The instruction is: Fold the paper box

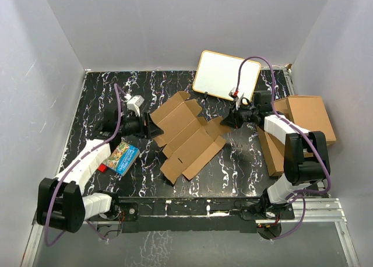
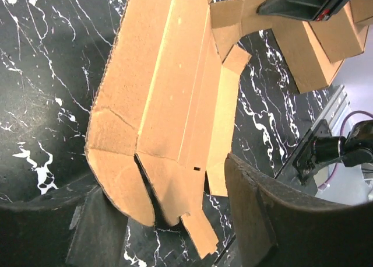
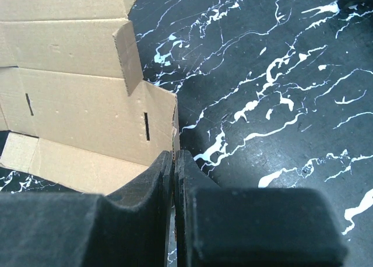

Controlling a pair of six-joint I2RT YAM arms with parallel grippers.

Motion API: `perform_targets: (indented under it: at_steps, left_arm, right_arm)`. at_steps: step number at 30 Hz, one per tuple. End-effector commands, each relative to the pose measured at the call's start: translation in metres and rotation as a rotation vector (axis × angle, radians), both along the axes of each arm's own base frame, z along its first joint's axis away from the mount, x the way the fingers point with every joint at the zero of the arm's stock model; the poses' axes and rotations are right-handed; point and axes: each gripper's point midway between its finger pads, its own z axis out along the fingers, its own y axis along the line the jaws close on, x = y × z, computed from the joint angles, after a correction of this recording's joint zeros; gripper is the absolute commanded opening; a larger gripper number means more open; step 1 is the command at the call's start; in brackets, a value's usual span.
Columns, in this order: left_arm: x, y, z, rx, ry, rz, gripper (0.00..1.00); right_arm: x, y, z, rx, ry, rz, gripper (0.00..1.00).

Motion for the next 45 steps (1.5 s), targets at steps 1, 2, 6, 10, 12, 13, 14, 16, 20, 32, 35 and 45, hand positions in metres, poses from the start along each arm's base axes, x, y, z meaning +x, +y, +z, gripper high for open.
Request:
perform_targets:
  at_steps: [1,2,6,10,12,13,14,16,20,32,35,45]
  left_arm:
    - [0.004,-0.002,0.027,-0.113,-0.109,0.067,0.60]
    - [0.003,-0.003,0.025,-0.135,-0.098,0.076,0.61]
    - [0.003,-0.006,0.010,-0.218,-0.019,0.142,0.61]
    - [0.006,-0.005,0.005,-0.295,0.041,0.225,0.60]
    - [0.009,-0.003,0.006,-0.318,0.044,0.272,0.58]
    - [0.009,-0.002,0.007,-0.323,0.035,0.288,0.56]
    - [0.010,0.000,0.008,-0.327,0.029,0.306,0.53]
    - [0.012,0.002,0.008,-0.340,0.023,0.336,0.48]
    - [0.015,0.000,0.001,-0.351,0.049,0.339,0.38]
    - [0.023,-0.009,-0.003,-0.283,0.031,0.242,0.31]
    - [0.024,-0.011,-0.001,-0.269,0.014,0.212,0.23]
    - [0.024,-0.013,0.010,-0.156,-0.153,0.061,0.00]
  right_arm:
    - [0.006,0.004,0.012,0.032,-0.066,0.031,0.08]
    - [0.006,0.004,0.012,0.034,-0.063,0.032,0.08]
    - [0.004,0.005,0.010,0.043,-0.050,0.041,0.08]
    - [0.004,0.006,0.010,0.046,-0.048,0.044,0.08]
    - [0.003,0.006,0.009,0.047,-0.046,0.044,0.08]
    - [0.003,0.006,0.009,0.048,-0.044,0.045,0.08]
    - [0.003,0.006,0.009,0.048,-0.045,0.046,0.08]
    - [0.003,0.006,0.009,0.051,-0.044,0.049,0.08]
    - [0.001,0.008,0.010,0.058,-0.043,0.057,0.08]
    - [-0.001,0.009,0.012,0.064,-0.046,0.069,0.08]
    - [-0.001,0.009,0.012,0.064,-0.047,0.070,0.08]
    - [-0.010,0.013,0.016,0.092,-0.038,0.125,0.18]
